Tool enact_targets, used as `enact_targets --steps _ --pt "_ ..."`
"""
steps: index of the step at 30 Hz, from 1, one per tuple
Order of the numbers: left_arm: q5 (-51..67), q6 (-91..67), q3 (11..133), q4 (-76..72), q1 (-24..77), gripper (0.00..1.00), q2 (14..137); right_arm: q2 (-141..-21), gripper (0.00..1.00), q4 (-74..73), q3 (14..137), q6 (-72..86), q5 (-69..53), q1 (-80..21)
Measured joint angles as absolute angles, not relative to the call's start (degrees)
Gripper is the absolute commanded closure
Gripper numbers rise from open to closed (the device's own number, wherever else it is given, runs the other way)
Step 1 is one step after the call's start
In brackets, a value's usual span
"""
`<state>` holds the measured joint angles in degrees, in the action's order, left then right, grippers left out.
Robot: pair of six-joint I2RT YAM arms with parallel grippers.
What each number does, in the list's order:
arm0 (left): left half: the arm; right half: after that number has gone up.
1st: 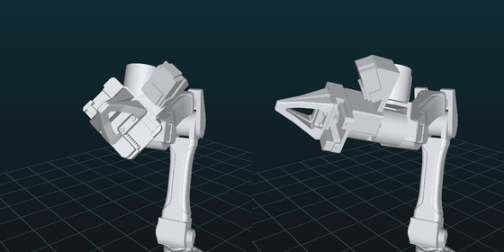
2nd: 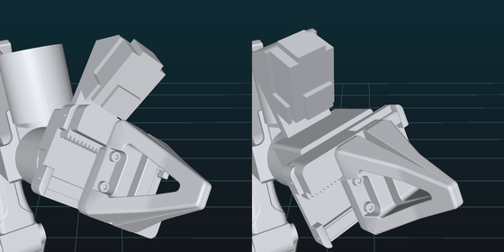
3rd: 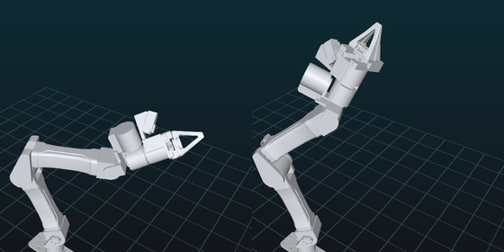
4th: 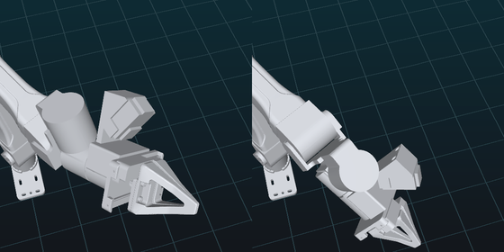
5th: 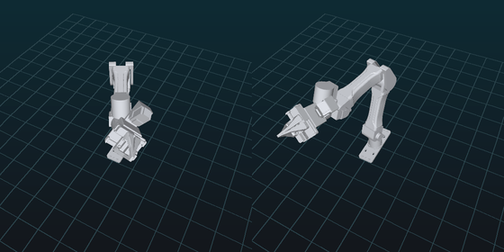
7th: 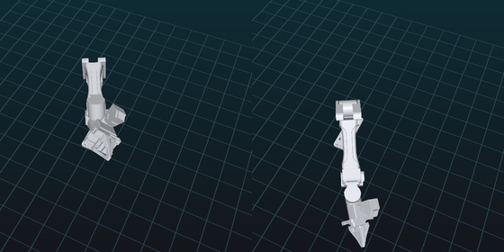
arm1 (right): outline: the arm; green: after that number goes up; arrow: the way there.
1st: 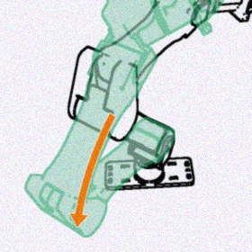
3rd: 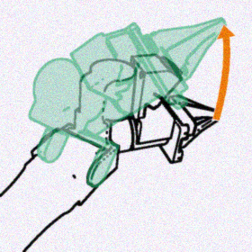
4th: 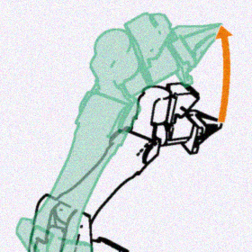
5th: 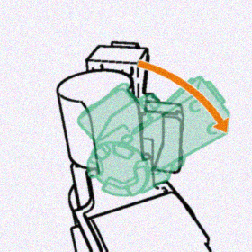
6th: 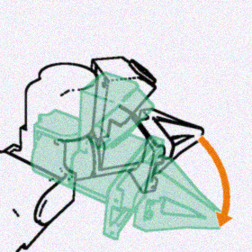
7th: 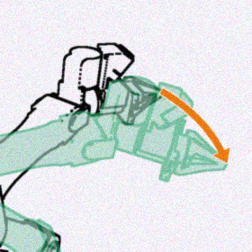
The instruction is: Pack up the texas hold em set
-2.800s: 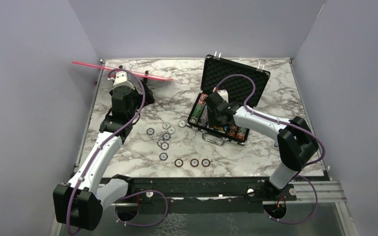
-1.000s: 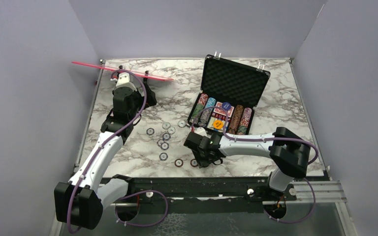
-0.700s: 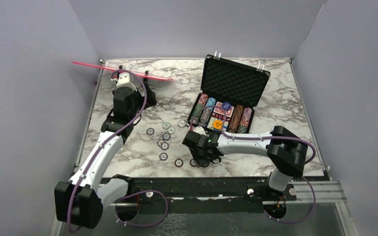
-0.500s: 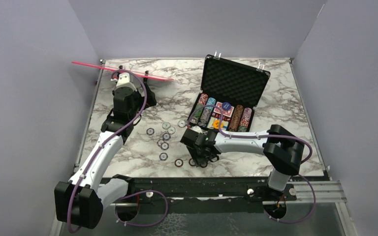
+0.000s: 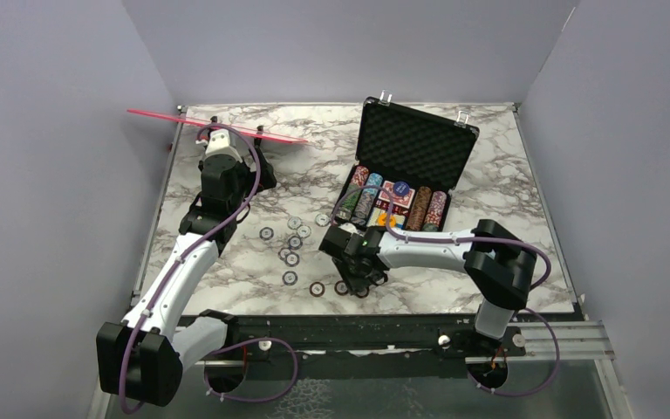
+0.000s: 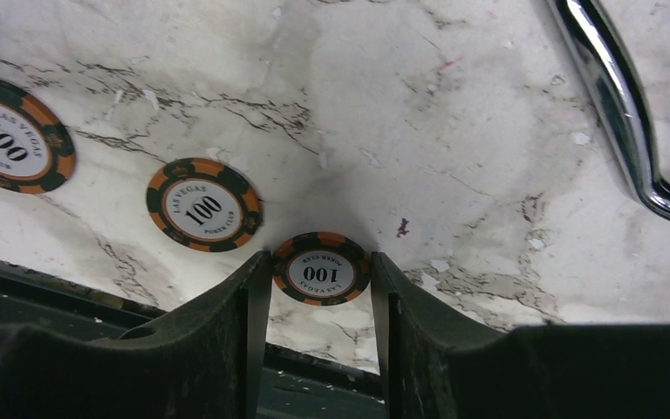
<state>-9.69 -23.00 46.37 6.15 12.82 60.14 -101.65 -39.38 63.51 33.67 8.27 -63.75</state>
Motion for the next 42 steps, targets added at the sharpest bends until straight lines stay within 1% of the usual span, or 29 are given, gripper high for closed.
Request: enact_targets --steps 7,17,25,32,35,42 --pt "-9.7 -23.0 46.4 6.2 12.8 0.01 60.1 -101.5 0.53 -43.2 66.3 34.0 9.8 -63.7" --pt "-9.7 -23.0 46.4 6.2 12.8 0.01 60.1 -102.3 0.52 -42.9 73.6 33.4 9.8 -63.8" --pt "-9.7 -23.0 46.4 6.2 12.8 0.01 60.1 -106.8 0.51 -41.7 73.9 33.3 9.1 -64.7" --pt "-9.7 -23.0 46.4 6.2 12.8 0.01 60.1 -107.4 0.49 -41.2 73.9 32.9 7.9 -65.2" --pt "-9.7 -23.0 46.4 6.2 12.8 0.01 60.1 -107.5 0.45 -40.6 73.9 32.7 7.5 -65.5" --pt "-9.7 -23.0 46.4 6.2 12.8 0.01 60.1 -108.0 0.32 -40.3 73.7 32.5 7.2 -66.1"
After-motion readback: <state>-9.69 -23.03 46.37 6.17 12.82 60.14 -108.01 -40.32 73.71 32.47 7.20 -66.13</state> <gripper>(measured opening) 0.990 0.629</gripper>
